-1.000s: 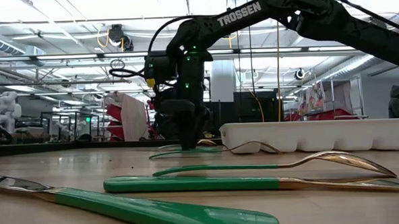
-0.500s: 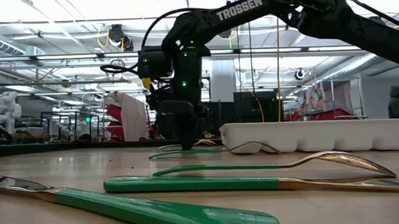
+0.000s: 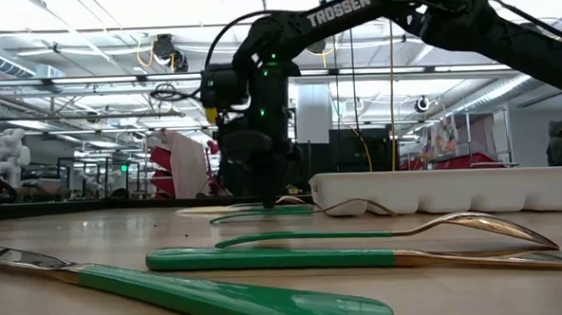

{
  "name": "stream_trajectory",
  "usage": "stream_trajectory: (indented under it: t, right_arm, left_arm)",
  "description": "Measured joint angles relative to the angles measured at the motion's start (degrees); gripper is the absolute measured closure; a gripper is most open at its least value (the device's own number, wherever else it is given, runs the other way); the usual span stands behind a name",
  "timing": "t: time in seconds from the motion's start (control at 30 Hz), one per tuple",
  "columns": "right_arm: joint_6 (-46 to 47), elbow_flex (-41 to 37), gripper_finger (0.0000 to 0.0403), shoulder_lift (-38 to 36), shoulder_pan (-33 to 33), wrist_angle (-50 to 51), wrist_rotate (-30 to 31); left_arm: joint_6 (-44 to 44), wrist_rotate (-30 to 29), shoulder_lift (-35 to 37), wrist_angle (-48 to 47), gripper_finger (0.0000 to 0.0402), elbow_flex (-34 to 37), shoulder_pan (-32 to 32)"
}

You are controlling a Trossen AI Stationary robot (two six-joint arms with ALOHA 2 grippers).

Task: Sort silverware
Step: Put the top green table knife into the white cutlery tray

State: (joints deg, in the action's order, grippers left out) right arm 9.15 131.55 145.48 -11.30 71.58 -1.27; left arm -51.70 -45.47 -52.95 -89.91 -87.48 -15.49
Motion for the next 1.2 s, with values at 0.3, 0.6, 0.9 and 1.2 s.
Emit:
stream_trajectory:
  t: [0.3,0.6,0.9,1.2]
  right_arm:
    - [0.28,0.15,0.04,-1.39,-0.21,-0.9,0.67]
    - [-8.05,0.25,0.033,-0.79,-0.11,-7.31,-3.57]
    - [-6.56,0.31,0.0197,1.87,0.08,-11.04,-0.72]
    - [-13.09,0.86,0.0293,5.9,0.15,-5.69,0.82]
  left_arm:
    - [0.0,0.0,0.0,-0.06,0.0401,0.0,-0.02]
    - [-0.46,0.0,0.0,-0.09,0.0401,0.0,0.0]
    - [-0.46,0.28,0.11,-0.11,0.0401,-0.02,0.0]
    - [-0.44,0.28,0.17,-0.13,0.0401,-0.02,-0.02]
